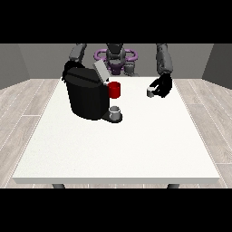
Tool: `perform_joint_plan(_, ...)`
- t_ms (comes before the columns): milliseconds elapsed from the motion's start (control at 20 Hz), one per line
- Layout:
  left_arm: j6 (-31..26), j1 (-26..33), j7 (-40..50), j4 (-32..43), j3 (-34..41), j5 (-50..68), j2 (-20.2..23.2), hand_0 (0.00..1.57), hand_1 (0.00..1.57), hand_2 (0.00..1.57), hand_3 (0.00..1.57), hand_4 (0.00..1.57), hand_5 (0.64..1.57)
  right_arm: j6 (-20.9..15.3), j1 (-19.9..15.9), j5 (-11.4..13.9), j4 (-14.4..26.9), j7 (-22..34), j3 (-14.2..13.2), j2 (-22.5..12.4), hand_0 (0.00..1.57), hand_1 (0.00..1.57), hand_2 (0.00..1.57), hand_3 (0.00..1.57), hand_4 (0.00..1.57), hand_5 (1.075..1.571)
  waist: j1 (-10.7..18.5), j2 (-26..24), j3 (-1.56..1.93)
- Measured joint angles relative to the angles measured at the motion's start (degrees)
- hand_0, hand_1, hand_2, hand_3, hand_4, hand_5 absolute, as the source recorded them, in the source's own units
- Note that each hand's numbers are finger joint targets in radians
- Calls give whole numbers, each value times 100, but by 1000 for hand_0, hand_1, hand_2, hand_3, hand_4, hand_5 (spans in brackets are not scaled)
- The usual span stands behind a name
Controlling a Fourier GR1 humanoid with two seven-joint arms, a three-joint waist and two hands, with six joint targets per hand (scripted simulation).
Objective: Insert the coffee pod into the coffee machine and close the lid
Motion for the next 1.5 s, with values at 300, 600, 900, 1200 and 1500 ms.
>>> perform_joint_plan(300,-544,-391,146,-353,-80,28,-81,1258,1258,1321,1297,529,1571,6,-36,-26,343,-117,-71,-5,0,0,0,0,468,1571,94,-274,2)
perform_joint_plan(600,-884,-874,379,-579,-50,32,-98,1252,1252,1329,1292,573,1571,25,-54,-6,478,-297,28,59,0,0,0,0,496,1571,-25,-286,2)
perform_joint_plan(900,-1054,-1434,630,-515,199,89,80,1253,1253,1328,1281,537,1571,109,-185,-45,241,-273,150,85,0,0,0,0,526,1571,-366,-127,0)
perform_joint_plan(1200,-1216,-2035,899,-532,373,101,285,1272,1272,1307,1244,512,1571,186,-295,-26,153,-220,163,-31,0,0,0,0,511,1571,-595,1,1)
perform_joint_plan(1500,-1269,-2560,993,-448,600,171,473,1260,1260,1318,1258,490,1571,73,-545,31,-29,-107,167,-45,0,0,0,0,548,1571,-784,318,0)
